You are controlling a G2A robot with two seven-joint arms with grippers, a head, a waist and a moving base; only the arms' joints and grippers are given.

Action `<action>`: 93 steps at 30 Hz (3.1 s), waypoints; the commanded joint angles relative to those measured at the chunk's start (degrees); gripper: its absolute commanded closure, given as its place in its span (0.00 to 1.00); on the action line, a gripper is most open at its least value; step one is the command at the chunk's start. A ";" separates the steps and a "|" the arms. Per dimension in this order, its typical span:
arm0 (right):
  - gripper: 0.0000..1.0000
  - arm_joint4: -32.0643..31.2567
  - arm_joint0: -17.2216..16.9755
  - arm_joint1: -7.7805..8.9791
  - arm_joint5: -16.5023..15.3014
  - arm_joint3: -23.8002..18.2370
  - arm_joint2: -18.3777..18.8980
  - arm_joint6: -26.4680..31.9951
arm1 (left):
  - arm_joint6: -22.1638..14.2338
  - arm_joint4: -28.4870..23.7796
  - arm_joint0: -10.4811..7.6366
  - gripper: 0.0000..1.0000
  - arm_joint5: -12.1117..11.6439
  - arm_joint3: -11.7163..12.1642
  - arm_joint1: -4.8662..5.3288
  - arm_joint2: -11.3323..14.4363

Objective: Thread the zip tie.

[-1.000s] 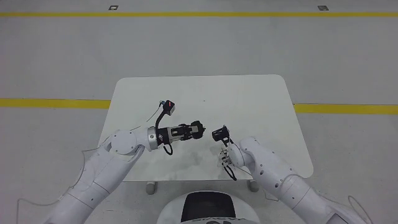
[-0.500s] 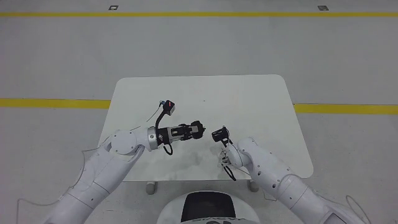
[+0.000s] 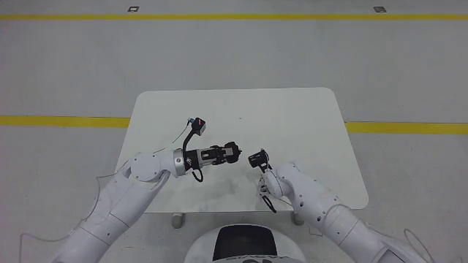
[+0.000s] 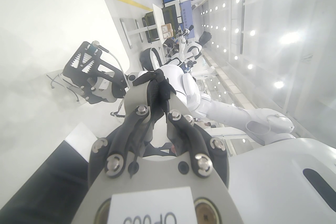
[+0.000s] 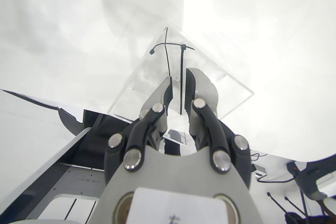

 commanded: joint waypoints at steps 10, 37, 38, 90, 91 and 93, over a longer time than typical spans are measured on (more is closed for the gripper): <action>0.96 -0.89 0.04 -0.63 -0.08 0.93 0.16 0.20 | 0.00 0.00 0.00 1.00 0.00 0.00 0.00 0.00; 1.00 0.69 -5.49 1.34 -2.80 -9.90 10.90 1.50 | 0.00 0.00 0.00 1.00 0.00 0.00 0.00 0.00; 1.00 1.40 -6.01 1.51 -3.02 -10.65 11.83 1.20 | 0.00 0.00 0.00 1.00 0.00 0.00 0.00 0.00; 1.00 46.46 -19.70 8.08 -38.22 -18.33 39.25 -24.49 | -3.13 -10.33 -2.99 1.00 7.81 3.05 -1.26 3.45; 1.00 46.72 -19.73 8.04 -38.22 -18.49 39.16 -25.28 | -2.84 -10.51 -2.86 1.00 8.05 3.14 -1.28 3.50; 1.00 46.70 -19.73 8.09 -38.22 -19.56 38.41 -27.61 | -1.88 -13.23 -2.29 1.00 10.65 3.26 -1.46 3.84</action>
